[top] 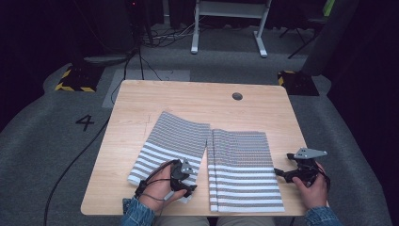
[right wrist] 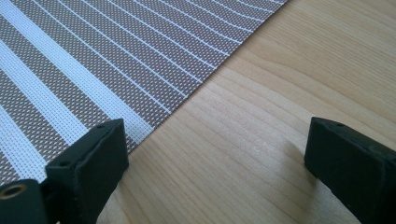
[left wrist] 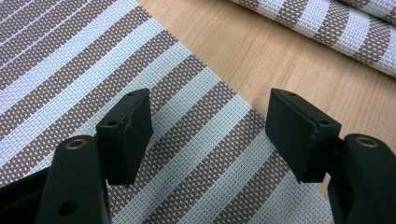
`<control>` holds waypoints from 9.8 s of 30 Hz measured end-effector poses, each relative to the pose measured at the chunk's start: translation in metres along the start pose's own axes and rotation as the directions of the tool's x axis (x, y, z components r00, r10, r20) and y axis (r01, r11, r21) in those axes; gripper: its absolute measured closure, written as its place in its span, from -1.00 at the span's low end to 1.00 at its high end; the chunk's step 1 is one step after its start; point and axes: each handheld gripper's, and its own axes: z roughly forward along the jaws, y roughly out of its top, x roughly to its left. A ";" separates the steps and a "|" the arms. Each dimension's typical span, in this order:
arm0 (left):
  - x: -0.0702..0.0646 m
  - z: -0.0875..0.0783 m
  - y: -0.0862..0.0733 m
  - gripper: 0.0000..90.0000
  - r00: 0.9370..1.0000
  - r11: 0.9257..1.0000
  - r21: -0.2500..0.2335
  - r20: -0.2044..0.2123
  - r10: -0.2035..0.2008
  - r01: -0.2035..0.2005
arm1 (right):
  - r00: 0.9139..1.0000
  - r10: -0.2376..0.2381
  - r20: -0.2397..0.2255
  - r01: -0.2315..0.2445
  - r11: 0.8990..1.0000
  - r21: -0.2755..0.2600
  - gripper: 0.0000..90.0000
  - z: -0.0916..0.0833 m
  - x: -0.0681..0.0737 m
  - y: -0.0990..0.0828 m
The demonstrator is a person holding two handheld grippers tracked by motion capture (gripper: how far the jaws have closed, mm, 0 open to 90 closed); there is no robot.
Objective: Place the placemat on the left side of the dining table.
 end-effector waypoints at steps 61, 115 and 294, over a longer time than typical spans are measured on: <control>0.104 -0.128 -0.061 0.91 0.919 0.686 -0.697 -0.099 -0.381 0.209 | 1.000 0.001 0.000 -0.001 1.000 -0.001 -0.85 0.000 -0.001 0.000; 0.014 -0.008 -0.045 -0.56 0.898 0.921 -0.248 -0.251 -0.361 0.300 | 1.000 0.001 -0.001 -0.001 1.000 -0.002 -0.85 0.000 -0.001 0.000; -0.004 -0.082 -0.089 -0.21 0.921 0.870 -0.418 -0.162 -0.354 0.261 | 1.000 0.001 0.004 -0.001 1.000 -0.003 -0.84 0.001 -0.002 0.001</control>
